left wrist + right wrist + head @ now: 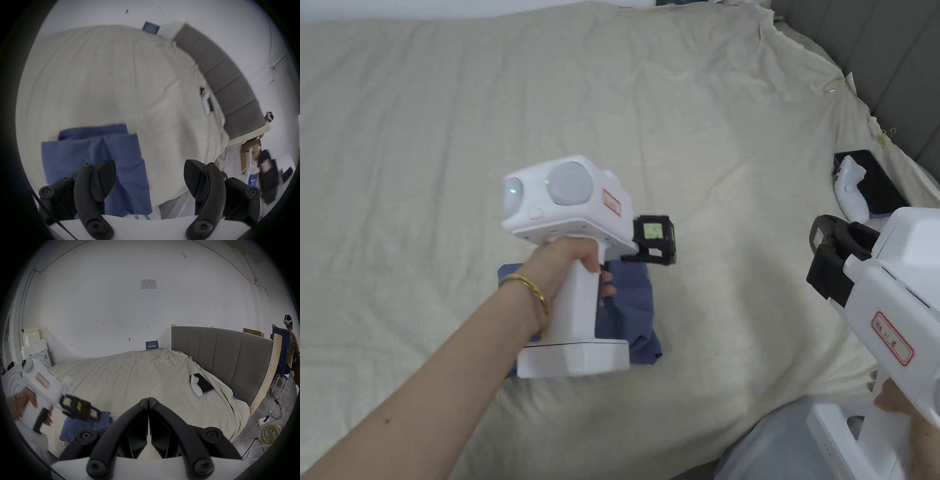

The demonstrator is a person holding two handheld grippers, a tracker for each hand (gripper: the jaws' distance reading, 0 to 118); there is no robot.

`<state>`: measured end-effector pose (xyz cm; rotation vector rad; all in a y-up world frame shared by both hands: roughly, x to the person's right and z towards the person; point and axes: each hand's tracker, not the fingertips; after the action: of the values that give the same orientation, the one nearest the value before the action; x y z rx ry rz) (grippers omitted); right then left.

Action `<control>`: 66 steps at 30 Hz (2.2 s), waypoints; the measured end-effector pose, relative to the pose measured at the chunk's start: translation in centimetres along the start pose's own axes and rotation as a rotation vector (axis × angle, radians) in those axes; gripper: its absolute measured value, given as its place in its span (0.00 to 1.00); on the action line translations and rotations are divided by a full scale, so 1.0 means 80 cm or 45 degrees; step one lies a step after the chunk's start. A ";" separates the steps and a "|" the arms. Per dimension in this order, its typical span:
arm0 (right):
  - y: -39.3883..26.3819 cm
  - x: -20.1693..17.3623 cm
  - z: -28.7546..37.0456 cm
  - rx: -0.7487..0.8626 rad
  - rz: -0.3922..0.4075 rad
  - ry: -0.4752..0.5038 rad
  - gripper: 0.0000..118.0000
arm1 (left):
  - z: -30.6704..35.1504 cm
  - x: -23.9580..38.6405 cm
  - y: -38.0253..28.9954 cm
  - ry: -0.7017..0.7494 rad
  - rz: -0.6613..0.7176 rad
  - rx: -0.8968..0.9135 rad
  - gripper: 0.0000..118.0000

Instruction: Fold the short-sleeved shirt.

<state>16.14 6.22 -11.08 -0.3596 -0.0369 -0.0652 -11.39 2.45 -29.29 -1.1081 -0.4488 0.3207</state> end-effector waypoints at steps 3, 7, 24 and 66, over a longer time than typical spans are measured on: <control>0.000 -0.005 -0.001 0.004 0.004 0.014 0.00 | 0.042 -0.019 -0.002 0.101 -0.058 0.166 0.72; 0.001 -0.017 0.000 0.006 0.003 0.036 0.00 | 0.051 -0.036 -0.034 0.348 -0.208 0.401 0.00; -0.003 0.009 0.010 -0.019 0.022 -0.016 0.00 | -0.115 0.035 -0.177 0.561 -0.457 0.385 0.00; -0.088 -0.238 -0.121 -0.190 0.136 0.319 0.00 | 0.200 -0.081 -0.193 0.610 -0.212 1.159 0.00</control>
<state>-3.08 -2.65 -18.59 -0.4994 0.2361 -0.0069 -24.54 5.57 -10.48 -0.2283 0.0558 0.0766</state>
